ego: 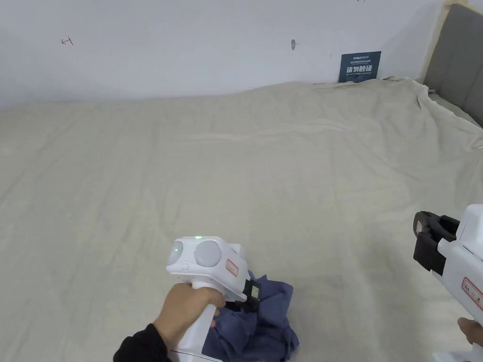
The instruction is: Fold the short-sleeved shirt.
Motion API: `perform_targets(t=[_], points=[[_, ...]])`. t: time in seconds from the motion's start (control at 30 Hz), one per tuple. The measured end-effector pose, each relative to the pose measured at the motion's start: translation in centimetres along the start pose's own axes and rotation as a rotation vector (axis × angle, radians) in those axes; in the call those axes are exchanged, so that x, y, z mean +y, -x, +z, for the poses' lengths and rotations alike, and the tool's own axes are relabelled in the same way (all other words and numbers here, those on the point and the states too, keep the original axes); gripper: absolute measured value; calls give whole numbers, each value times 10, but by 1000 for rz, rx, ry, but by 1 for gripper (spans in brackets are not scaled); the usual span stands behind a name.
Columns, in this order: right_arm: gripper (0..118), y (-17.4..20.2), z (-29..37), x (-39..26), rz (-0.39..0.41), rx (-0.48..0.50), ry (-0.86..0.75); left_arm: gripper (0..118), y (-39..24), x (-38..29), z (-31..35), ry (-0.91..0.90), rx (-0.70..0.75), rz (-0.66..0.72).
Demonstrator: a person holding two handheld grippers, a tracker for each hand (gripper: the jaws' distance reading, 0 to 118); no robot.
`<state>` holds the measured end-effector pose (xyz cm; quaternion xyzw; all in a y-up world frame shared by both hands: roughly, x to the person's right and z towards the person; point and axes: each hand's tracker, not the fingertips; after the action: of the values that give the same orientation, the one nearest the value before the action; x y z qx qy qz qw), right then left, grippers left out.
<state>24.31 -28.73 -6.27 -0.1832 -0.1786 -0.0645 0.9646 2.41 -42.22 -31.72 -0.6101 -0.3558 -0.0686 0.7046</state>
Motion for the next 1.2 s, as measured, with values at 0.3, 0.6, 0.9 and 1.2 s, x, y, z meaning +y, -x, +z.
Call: perform_targets(t=[0.3,0.6,0.9,1.2], points=[[0,-5,1,-2,-9,-16,7,44,-8,-1,-39,14,38,61],[0,-5,4,0,-7,-16,3,117,-12,-10,32,-215,-59,14],[0,-2,4,4,-11,-13,-11,116,43,-35,90,-528,38,79],[0,-1,3,2,-13,-12,-6,4,53,-70,56,-672,167,22]])
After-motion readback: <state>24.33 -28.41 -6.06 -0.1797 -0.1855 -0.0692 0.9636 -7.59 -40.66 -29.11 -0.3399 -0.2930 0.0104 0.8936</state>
